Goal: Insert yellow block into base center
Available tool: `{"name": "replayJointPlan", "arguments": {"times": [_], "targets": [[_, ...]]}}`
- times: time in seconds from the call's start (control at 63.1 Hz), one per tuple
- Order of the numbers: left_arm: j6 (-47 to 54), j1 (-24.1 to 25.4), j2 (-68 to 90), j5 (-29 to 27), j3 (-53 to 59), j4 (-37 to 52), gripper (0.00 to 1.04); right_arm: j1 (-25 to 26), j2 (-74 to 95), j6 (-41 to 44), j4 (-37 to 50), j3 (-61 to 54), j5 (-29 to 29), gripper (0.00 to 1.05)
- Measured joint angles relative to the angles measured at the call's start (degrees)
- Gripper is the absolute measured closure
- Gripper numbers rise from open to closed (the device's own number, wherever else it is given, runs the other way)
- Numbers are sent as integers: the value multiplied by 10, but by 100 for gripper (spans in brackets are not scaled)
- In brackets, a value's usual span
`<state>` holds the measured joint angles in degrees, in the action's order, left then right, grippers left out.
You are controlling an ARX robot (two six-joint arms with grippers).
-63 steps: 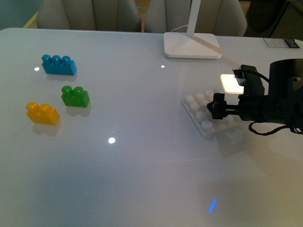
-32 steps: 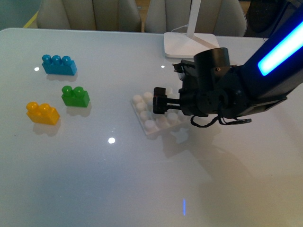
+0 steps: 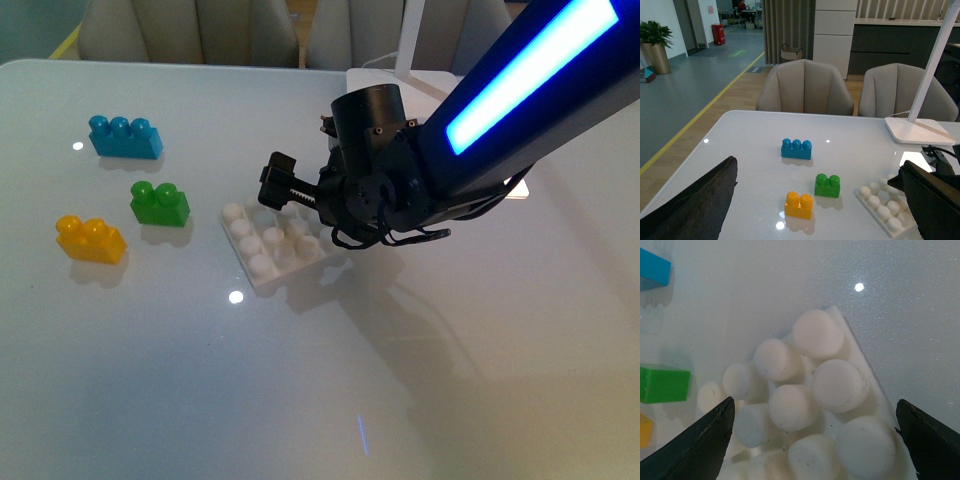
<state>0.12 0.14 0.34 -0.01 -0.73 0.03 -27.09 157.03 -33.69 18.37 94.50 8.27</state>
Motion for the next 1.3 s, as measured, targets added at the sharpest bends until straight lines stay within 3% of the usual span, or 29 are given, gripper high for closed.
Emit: {"name": "replayJointPlan", "arguments": {"times": [0.396, 0.665, 1.061, 1.299], "targets": [[0, 0, 0, 0, 0, 0, 7, -9, 5, -48, 0, 17, 0, 9], [0, 0, 0, 0, 0, 0, 7, 3, -20, -87, 52, -35, -2, 9], [0, 0, 0, 0, 0, 0, 7, 105, -127, -129, 148, -217, -25, 9], [0, 0, 0, 0, 0, 0, 7, 167, -325, -33, 221, -396, 7, 9]]}}
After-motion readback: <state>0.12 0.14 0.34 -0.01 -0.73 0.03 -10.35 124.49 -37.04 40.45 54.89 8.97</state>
